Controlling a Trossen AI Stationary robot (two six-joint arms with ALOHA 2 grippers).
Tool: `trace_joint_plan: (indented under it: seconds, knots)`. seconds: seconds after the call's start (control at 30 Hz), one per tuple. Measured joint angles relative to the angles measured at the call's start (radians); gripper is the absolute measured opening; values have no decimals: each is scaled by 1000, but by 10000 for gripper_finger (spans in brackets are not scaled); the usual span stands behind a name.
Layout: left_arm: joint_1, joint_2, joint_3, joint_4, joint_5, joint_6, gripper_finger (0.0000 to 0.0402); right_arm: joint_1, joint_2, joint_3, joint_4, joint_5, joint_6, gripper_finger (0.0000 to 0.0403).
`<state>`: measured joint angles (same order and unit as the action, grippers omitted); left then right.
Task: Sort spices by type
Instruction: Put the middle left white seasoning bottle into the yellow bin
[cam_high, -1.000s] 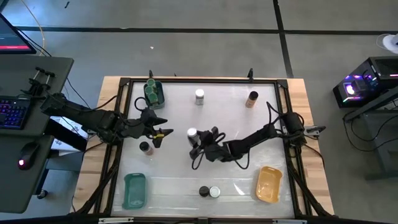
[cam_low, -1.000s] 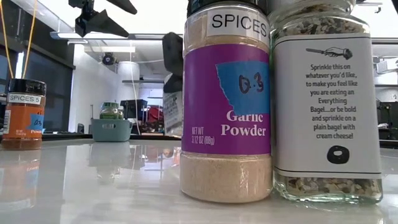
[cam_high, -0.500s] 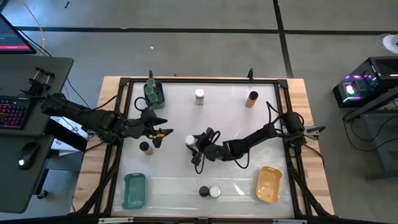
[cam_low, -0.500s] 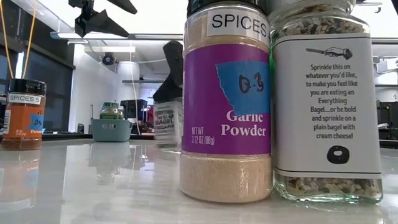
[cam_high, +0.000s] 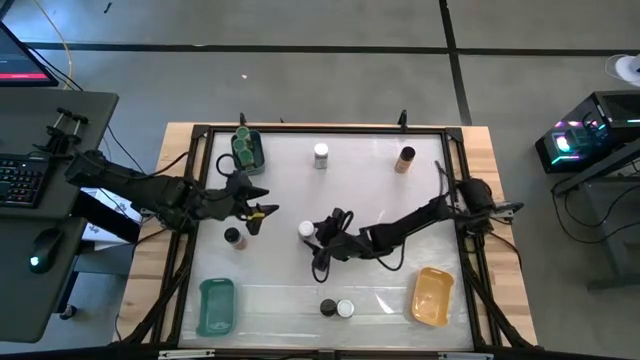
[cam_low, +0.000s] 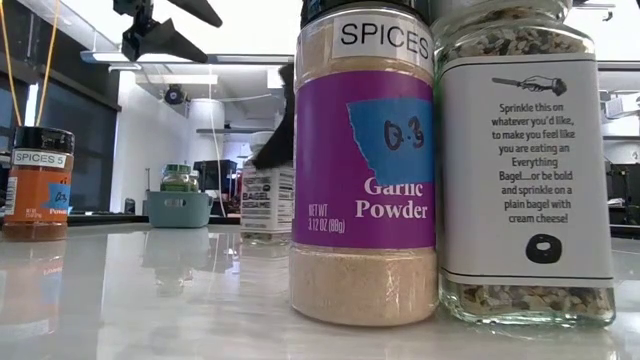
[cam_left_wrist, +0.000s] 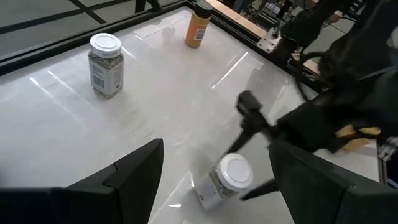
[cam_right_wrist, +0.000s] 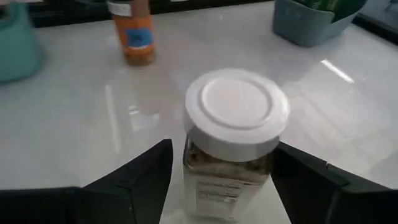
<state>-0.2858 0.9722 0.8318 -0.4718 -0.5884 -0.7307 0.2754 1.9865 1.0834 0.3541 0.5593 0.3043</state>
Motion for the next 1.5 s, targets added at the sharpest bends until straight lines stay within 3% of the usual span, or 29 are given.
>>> trace_joint_plan:
  seconds: [0.3, 0.53, 0.67, 0.9, 0.97, 1.1, 1.27, 1.5]
  knots:
    - [39, 0, 0, -2, 0, 31, 278, 0, -163, 0, -305, -227, 34, 256]
    - [46, 0, 0, -2, 5, 67, 278, 0, -295, 11, -385, -281, -259, 257]
    - [45, 0, 0, -3, 86, 113, 278, -22, -306, 116, -529, -273, -411, 257]
    - [41, -2, 0, -16, 110, 114, 278, -131, -202, 368, -784, -391, -432, 257]
    - [41, -2, 0, -18, 109, 114, 278, -157, -175, 425, -831, -454, -357, 256]
    - [40, -7, 0, -24, 109, 114, 278, -206, -138, 500, -889, -549, -39, 256]
    - [40, -6, 0, -38, 100, 114, 278, -237, -135, 541, -893, -582, 285, 256]
    - [40, -7, 0, -41, 99, 129, 278, -201, -106, 540, -950, -548, 428, 256]
